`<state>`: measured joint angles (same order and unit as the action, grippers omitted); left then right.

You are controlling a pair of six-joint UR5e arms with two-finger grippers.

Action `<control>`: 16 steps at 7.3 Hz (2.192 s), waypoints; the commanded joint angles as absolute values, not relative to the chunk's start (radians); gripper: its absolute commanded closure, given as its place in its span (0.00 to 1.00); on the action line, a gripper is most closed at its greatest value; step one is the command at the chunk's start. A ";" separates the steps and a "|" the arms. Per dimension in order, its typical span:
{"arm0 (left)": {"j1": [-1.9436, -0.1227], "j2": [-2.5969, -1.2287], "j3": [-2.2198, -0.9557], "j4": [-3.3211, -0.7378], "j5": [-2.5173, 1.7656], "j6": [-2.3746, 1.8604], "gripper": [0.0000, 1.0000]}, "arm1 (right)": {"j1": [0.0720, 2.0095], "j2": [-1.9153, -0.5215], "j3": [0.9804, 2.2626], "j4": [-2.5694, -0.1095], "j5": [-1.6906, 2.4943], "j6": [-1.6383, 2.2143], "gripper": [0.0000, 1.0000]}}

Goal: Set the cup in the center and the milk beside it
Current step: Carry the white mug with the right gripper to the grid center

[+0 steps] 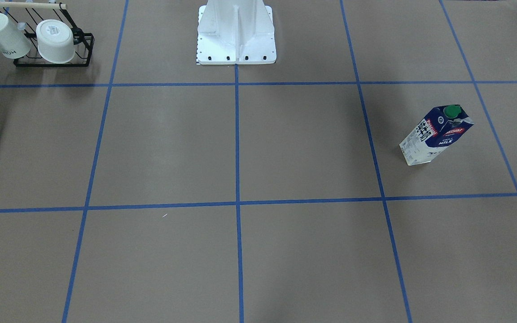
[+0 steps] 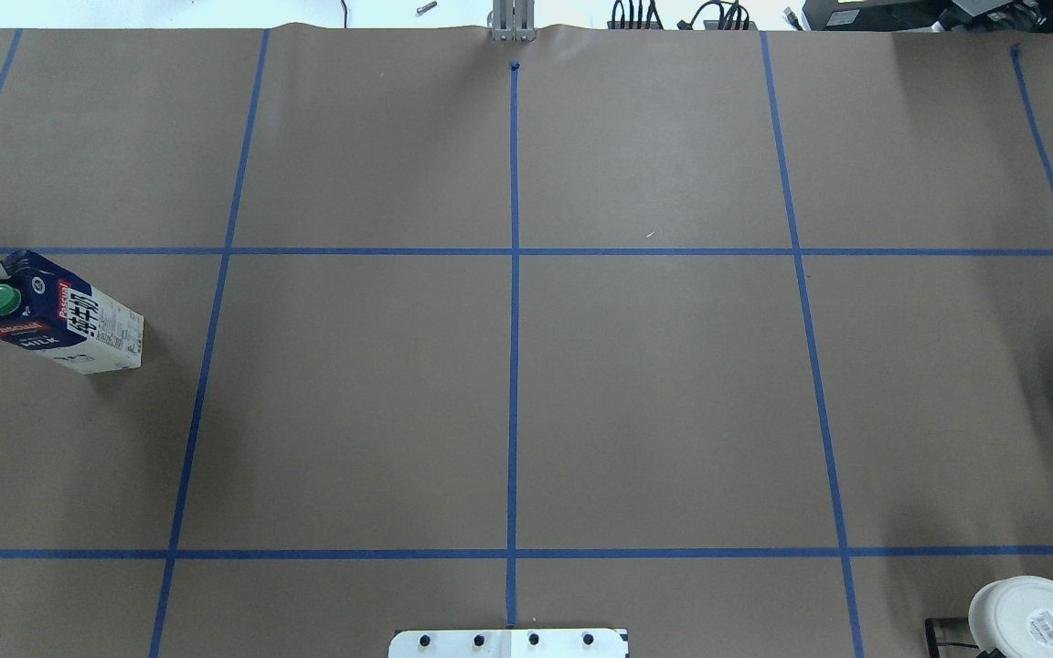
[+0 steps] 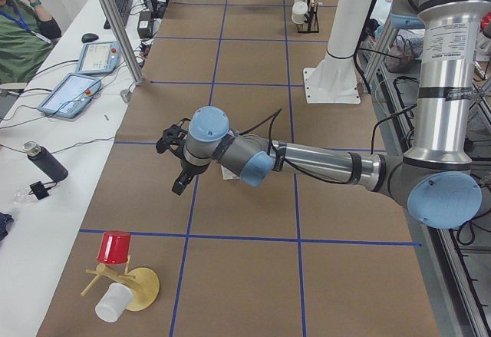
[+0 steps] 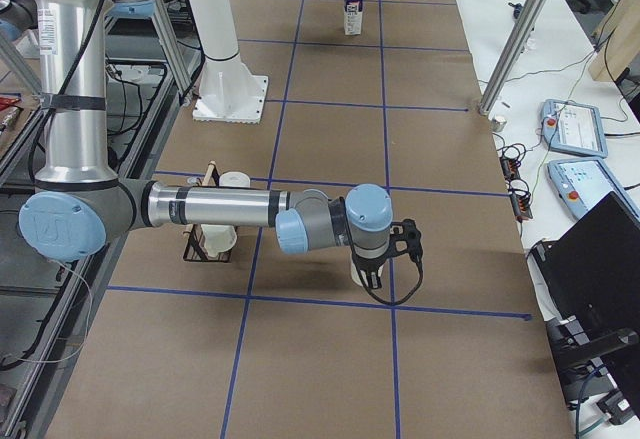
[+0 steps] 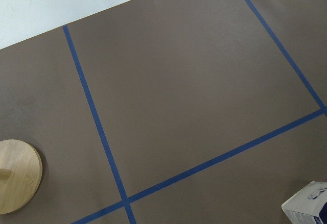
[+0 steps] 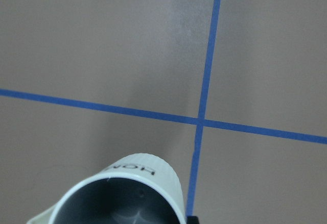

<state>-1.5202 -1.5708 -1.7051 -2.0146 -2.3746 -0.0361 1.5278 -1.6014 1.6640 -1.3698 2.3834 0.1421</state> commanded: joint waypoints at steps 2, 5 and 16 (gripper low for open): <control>-1.520 -1.572 -1.695 -2.014 -2.375 -0.038 0.01 | 1.384 -1.536 1.814 -1.393 2.378 0.611 1.00; -1.519 -1.572 -1.687 -2.014 -2.375 -0.040 0.01 | 1.092 -1.358 1.876 -1.399 2.201 1.196 1.00; -1.514 -1.572 -1.666 -2.016 -2.375 -0.057 0.01 | 0.462 -0.892 1.783 -1.738 1.761 2.004 1.00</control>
